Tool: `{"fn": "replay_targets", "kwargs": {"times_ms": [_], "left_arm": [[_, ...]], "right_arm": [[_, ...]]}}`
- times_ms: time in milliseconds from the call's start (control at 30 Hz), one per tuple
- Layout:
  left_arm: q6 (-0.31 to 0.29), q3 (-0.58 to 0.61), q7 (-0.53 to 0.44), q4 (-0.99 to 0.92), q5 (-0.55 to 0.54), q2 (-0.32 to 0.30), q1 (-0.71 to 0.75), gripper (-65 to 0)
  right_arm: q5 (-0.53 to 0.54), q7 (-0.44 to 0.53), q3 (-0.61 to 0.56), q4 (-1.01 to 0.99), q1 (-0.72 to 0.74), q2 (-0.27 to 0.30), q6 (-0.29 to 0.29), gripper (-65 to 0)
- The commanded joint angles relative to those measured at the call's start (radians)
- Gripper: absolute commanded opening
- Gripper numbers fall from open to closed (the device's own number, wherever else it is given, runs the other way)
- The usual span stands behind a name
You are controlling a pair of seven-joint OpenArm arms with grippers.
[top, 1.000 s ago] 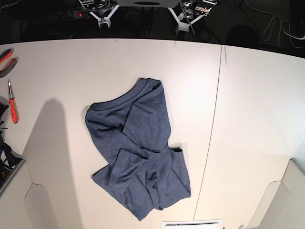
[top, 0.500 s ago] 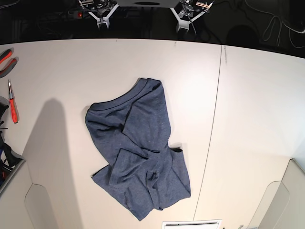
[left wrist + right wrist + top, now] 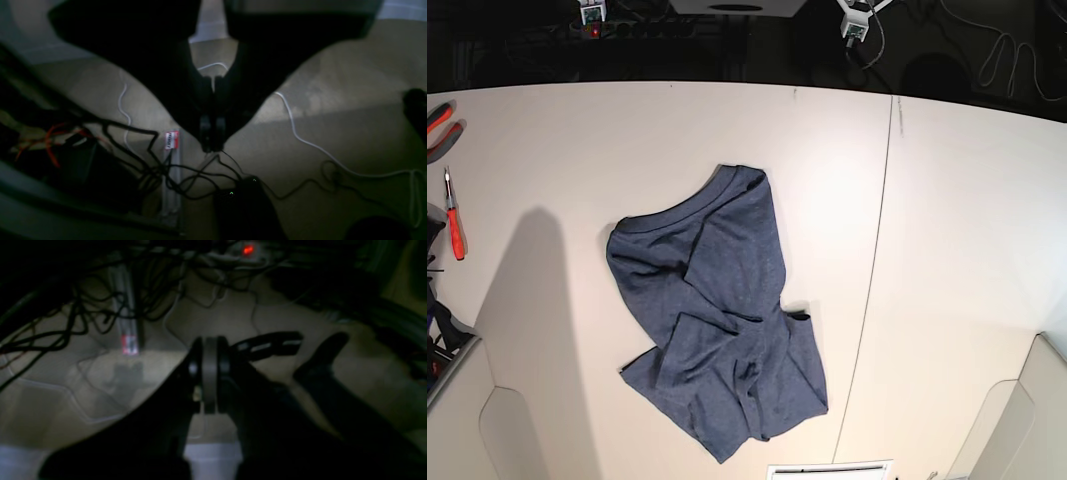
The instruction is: Layout the t-shirt on the table in an organized manner, then fold the t-shirt properly
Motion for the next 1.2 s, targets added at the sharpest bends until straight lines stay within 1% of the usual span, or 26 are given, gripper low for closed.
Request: {"fn": "replay_targets", "kwargs": {"times_ms": [0,100,200,333,533,700,833,933,1033,1167], "left_arm": [[-0.002,0.000,-0.001,0.051,-0.002,-0.018,0.034,-65.0],[-0.002,0.000,0.008,0.200,-0.002,-0.056,0.129,-65.0],[-0.001,-0.001,0.013,0.358,-0.002,-0.104,0.226,-65.0],[-0.001,-0.001,0.060,0.575,-0.005,-0.169,0.367,-65.0],[-0.001,0.000,0.097,0.895,-0.005,-0.250,0.576,-65.0],[-0.002,0.000,0.148,1.149,-0.005,-0.314,0.693,-65.0],[-0.001,-0.001,0.220,1.315,-0.003,-0.343,0.714,-65.0],[0.003,-0.023,0.232,1.394,0.015,-0.343,0.700,-65.0],[0.003,-0.065,0.231,1.430,0.015,-0.342,0.646,-65.0],[0.003,-0.134,0.232,1.428,0.014,-0.338,0.512,-65.0]], "right_arm": [[0.001,0.009,0.001,0.053,-0.036,0.017,-0.018,-65.0],[0.001,0.009,0.001,0.195,-0.121,0.053,-0.084,-65.0],[-0.009,0.009,0.001,0.337,-0.206,0.085,-0.124,-65.0],[-0.072,0.009,0.001,0.523,-0.316,0.112,-0.126,-65.0],[-0.158,0.009,0.010,0.790,-0.477,0.113,-0.133,-65.0],[-0.229,0.009,0.010,0.993,-0.556,0.113,-0.196,-65.0],[-0.283,0.009,0.010,1.108,-0.568,0.113,-0.212,-65.0],[-0.301,0.009,0.010,1.171,-0.542,0.113,-0.211,-65.0],[-0.301,0.009,0.010,1.194,-0.461,0.113,-0.211,-65.0],[-0.301,0.008,0.010,1.190,-0.324,0.113,-0.211,-65.0]]}}
